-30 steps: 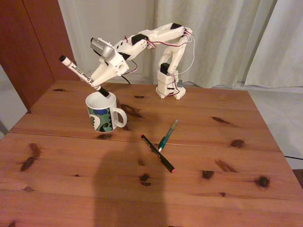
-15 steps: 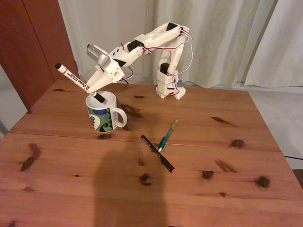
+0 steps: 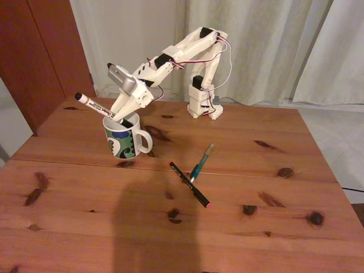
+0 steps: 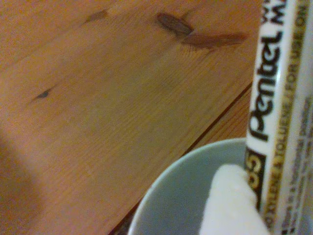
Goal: Clean up the desk and place the pens and markers into the cup
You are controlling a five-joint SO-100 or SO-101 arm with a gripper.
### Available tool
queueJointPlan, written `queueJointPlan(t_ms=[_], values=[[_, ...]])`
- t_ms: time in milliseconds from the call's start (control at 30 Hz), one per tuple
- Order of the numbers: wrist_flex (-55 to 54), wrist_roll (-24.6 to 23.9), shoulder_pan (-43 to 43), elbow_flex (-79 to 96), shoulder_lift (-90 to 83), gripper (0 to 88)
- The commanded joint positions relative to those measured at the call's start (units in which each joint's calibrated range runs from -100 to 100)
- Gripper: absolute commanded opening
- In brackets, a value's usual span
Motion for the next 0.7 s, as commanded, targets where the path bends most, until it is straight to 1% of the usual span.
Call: queueJointPlan(t_ms=[0, 367, 533, 667], values=[[-1.7, 0.4, -0.5, -0.3, -0.6, 0.7], [-1.0, 0.4, -0.3, -0.3, -0.5, 1.7], [-1.0, 0.5, -0.4, -0.3, -0.9, 10.9], [-0.9, 0.5, -0.5, -0.3, -1.0, 12.7]])
